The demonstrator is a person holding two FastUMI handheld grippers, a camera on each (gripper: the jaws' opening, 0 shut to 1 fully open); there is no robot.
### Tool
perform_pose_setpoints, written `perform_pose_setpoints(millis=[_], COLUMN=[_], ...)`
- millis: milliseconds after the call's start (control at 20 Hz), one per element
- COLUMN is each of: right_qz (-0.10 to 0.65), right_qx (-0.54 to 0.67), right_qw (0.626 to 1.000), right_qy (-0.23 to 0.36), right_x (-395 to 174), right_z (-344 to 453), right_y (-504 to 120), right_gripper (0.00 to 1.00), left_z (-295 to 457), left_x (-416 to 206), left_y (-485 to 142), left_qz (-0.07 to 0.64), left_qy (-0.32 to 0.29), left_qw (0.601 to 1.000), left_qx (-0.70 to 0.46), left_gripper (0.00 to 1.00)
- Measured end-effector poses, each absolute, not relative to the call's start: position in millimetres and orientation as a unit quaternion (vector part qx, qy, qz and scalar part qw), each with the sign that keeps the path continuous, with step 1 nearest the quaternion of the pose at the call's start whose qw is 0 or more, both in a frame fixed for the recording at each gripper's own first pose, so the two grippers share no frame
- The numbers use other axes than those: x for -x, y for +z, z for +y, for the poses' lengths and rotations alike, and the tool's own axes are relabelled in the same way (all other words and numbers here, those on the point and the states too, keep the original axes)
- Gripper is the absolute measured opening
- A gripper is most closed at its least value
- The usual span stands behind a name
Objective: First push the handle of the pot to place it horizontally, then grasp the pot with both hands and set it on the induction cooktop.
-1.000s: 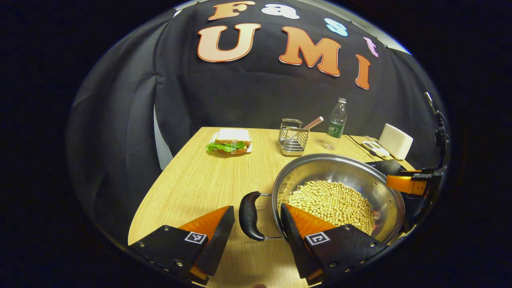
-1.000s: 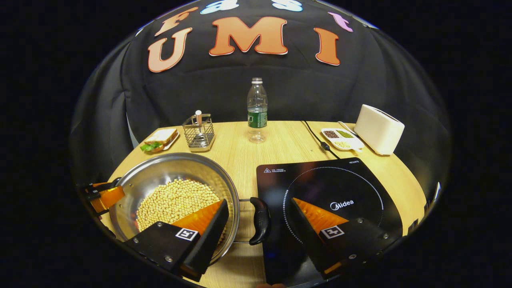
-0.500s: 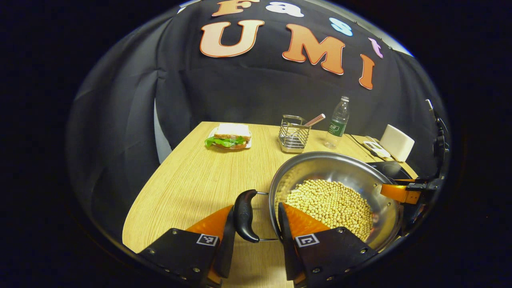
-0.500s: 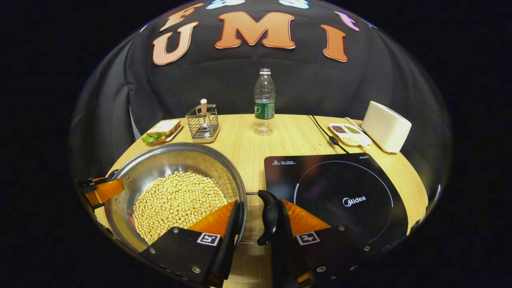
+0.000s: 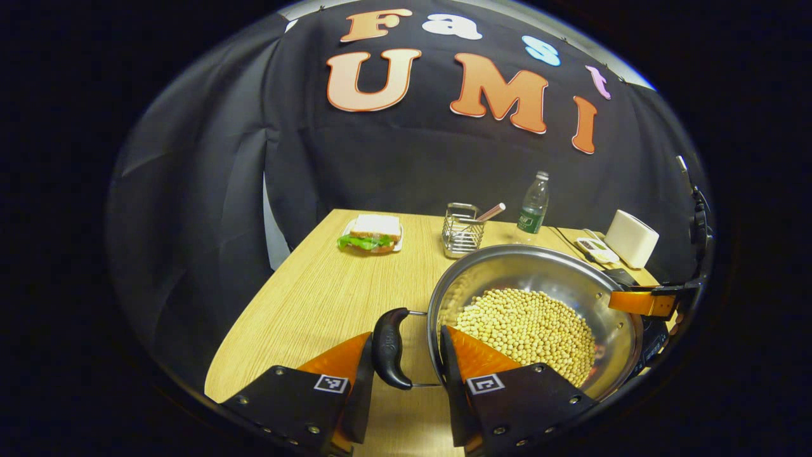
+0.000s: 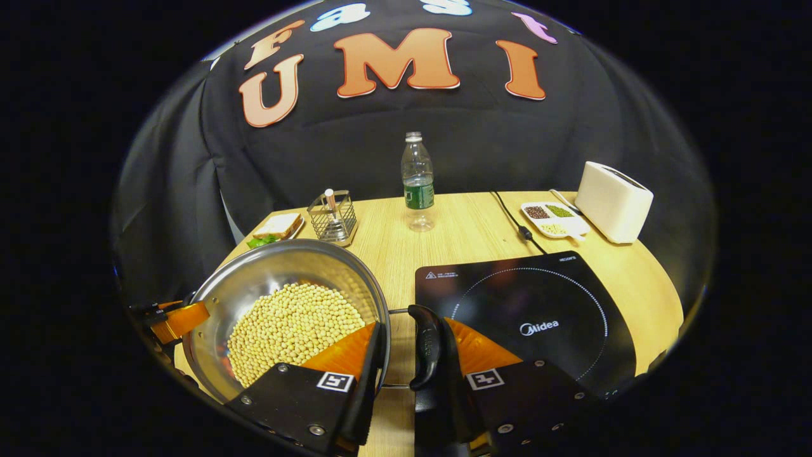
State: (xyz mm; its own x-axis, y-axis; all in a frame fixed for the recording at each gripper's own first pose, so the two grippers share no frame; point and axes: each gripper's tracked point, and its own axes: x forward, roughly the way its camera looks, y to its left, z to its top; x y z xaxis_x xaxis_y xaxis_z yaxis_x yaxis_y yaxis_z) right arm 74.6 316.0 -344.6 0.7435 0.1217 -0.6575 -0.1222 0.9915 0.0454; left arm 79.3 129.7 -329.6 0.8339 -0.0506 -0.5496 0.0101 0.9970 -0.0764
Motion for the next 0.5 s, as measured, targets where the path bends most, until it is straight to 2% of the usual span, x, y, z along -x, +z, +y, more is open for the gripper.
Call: perform_pose_setpoints(millis=[500], right_qz=[0.325], right_qx=[-0.004], right_qw=[0.944], right_qy=[0.054], right_x=[-70], right_z=[233], right_y=[-295], right_gripper=[0.5], left_z=[46], left_x=[-73], left_y=[-281], left_qz=[0.269], left_qy=[-0.038], left_qw=[0.962], left_qx=[0.028], left_gripper=[0.52])
